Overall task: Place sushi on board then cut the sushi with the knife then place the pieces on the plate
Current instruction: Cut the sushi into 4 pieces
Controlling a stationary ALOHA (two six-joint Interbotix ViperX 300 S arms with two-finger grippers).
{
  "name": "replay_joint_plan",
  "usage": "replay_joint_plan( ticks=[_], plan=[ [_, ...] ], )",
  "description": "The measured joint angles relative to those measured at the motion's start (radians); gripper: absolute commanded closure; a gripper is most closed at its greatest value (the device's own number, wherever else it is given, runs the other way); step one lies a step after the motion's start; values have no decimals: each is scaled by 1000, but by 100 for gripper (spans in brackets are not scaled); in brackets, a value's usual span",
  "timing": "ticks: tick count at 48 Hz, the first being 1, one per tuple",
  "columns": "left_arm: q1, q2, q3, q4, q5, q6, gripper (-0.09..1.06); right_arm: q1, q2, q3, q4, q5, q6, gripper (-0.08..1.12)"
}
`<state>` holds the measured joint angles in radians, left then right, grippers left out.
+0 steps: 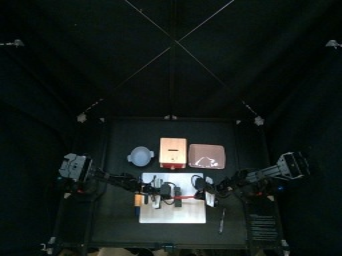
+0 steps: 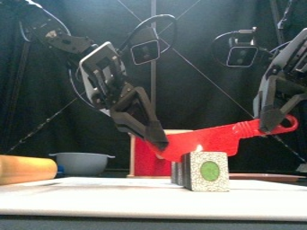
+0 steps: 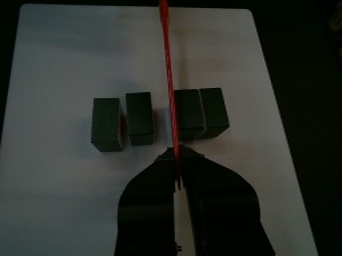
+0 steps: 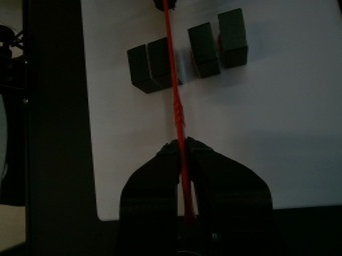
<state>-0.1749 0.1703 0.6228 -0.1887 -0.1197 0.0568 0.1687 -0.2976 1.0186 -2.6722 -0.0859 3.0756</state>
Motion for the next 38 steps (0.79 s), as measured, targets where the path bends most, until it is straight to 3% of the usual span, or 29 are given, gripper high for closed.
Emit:
replay_joint_plan(
  ticks=[7,14,28,38],
  plan=[
    [9,-15,0,28,2,2,58,-6,-11,0,-6,-2,-2,62],
    [9,-28,0,35,2,0,58,-6,-21,0,-6,-3,0,62],
    [5,-38,0,35,3,-2,58,2,-51,0,8,-5,-2,62],
    [-21,-37,0,35,3,-3,58,26,-51,0,40,-5,-2,62]
  ],
)
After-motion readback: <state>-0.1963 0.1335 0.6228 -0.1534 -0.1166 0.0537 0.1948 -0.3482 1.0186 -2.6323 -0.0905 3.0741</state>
